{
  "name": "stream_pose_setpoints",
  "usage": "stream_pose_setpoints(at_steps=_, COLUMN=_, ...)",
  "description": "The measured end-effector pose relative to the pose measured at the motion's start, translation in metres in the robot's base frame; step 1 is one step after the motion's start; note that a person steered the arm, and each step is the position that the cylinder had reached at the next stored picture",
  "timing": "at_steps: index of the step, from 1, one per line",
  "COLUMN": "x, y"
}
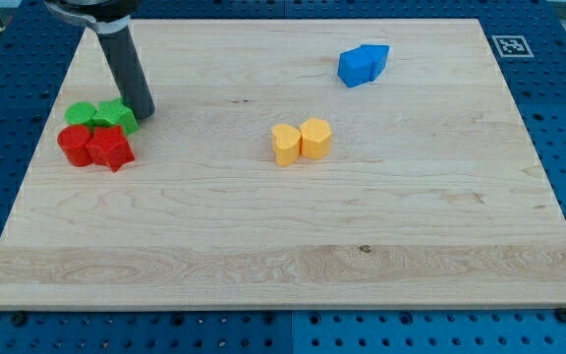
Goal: Slide yellow heart towards center right
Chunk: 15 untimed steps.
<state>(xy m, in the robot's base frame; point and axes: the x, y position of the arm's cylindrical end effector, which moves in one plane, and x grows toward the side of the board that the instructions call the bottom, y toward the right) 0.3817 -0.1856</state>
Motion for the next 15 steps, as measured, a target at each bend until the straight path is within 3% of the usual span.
stream_pose_setpoints(at_steps=6, x=0.01, y=0.001)
stream_pose_setpoints(at_steps=8, x=0.009, y=0.041)
stream_pose_setpoints(at_steps=15, x=0.051, y=0.058)
